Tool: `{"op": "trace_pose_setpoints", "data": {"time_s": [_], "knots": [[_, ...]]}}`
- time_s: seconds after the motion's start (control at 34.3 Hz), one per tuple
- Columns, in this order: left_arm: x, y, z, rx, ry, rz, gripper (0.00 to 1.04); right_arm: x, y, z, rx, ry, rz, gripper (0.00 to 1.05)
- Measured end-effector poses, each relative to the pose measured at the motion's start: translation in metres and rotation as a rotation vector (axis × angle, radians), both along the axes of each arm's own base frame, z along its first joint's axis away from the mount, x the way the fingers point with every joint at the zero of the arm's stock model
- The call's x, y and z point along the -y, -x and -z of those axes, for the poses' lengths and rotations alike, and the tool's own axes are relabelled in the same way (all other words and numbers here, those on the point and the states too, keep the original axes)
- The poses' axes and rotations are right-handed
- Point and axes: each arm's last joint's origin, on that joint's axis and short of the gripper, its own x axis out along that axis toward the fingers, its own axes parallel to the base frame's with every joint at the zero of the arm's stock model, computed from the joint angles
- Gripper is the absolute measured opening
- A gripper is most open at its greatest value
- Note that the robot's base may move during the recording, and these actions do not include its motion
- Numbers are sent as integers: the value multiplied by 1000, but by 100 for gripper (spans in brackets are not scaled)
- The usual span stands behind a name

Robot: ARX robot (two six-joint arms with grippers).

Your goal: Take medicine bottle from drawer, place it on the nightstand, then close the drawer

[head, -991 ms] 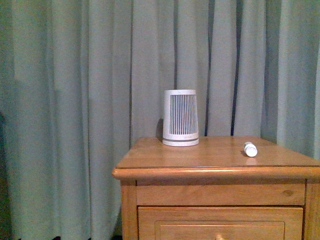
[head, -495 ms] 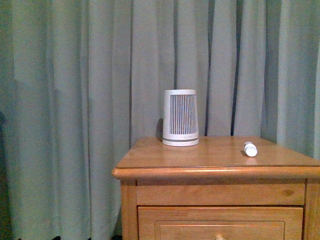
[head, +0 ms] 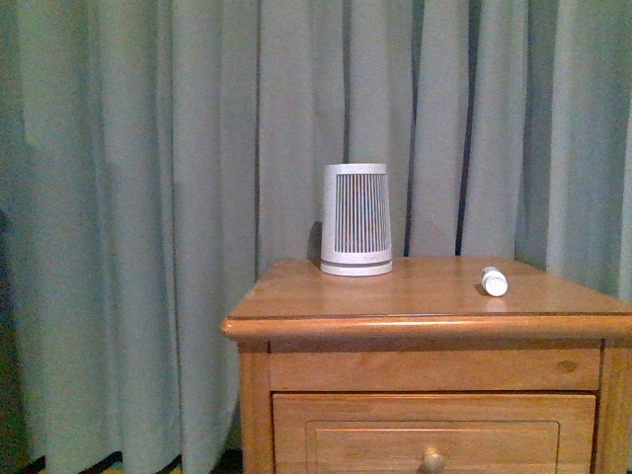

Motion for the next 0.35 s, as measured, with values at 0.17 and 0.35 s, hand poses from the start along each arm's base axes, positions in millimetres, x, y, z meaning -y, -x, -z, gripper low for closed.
{"op": "trace_pose_setpoints", "data": {"time_s": [0.17,0.35], "knots": [[0,0,0,0,0,0,98,0,0,0,0,0,0,98],[0,0,0,0,0,0,98,0,0,0,0,0,0,98]]}}
